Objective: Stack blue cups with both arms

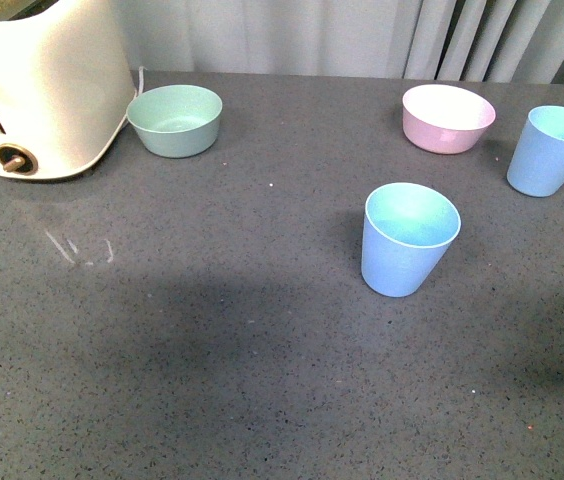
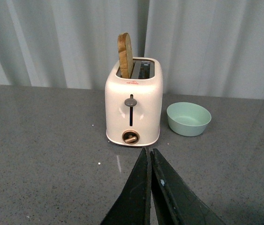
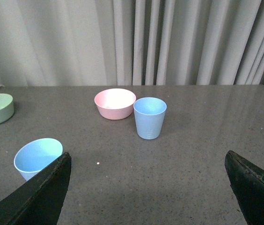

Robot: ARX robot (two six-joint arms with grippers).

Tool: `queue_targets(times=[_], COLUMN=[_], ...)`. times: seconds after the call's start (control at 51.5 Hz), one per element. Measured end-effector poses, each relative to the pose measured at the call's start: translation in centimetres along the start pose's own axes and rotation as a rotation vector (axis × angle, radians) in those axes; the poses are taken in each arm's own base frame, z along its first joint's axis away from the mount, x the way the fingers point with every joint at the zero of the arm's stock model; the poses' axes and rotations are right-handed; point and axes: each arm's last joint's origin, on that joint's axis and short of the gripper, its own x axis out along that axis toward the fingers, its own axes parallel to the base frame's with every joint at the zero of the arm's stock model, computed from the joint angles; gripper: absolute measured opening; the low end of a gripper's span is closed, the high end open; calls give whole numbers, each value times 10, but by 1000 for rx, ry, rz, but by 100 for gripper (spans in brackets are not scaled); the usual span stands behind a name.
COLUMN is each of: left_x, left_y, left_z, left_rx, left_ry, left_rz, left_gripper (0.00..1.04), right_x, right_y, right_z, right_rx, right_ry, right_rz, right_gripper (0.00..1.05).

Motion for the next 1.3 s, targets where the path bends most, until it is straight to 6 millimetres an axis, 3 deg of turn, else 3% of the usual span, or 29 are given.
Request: queue_targets(times=[0.932, 1.029, 1.087, 1.204, 1.301], left_x=[-23, -23, -23, -23, -23], left_y=[0, 0, 0, 0, 0], left_z=[-3, -3, -3, -3, -3], left_rx=[0, 0, 0, 0, 0], left_ry=[8, 8, 8, 8, 8], left_rz=[0, 0, 0, 0, 0], left_gripper=[2, 20, 34, 59, 80], right_x=[0, 0, 5, 37, 83], right_y=[0, 0, -3, -15, -26], right_z=[0, -1, -4, 1, 18], right_rx=[0, 9, 35, -3, -107], right_ry=[0, 31, 296, 402, 375], right_rz=[0, 11, 52, 42, 63], right_gripper=[96, 96, 96, 96, 96])
